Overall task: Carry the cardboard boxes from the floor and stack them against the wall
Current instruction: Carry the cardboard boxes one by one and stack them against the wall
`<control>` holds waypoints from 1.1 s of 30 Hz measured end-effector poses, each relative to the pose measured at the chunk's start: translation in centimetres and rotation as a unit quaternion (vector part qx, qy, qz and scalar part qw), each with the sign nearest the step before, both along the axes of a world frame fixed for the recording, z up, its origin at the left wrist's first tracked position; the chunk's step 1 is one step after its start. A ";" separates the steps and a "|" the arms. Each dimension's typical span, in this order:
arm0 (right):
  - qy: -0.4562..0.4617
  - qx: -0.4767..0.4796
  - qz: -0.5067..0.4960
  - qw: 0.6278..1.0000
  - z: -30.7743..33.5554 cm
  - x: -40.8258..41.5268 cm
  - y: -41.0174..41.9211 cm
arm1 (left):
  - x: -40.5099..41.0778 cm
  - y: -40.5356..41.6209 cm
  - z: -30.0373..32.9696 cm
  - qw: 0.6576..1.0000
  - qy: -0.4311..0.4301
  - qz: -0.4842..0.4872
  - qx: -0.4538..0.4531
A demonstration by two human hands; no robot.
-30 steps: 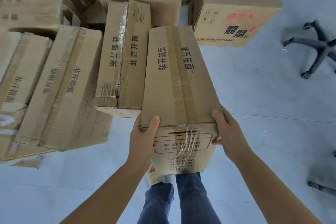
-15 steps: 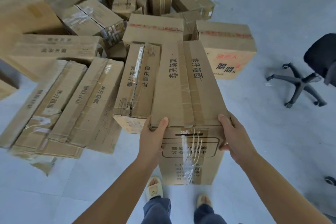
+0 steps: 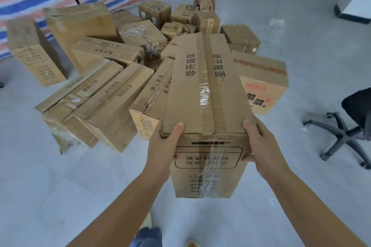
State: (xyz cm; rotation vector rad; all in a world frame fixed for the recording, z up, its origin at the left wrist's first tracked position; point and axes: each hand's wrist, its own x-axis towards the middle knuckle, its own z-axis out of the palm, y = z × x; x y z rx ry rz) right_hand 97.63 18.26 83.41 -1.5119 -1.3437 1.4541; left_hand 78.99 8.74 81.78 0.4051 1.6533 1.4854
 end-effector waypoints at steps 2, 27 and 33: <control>0.014 0.013 0.020 1.000 1.2 1.3 -1.3 | 1.6 -1.7 0.8 1.000 -0.002 0.017 0.007; -0.039 0.041 0.447 0.893 2.6 -11.0 -38.1 | 5.2 -49.1 2.1 0.887 0.009 0.461 0.035; -0.052 0.023 0.604 0.795 0.5 -14.0 -51.7 | 9.1 -62.4 0.9 0.797 -0.003 0.604 -0.015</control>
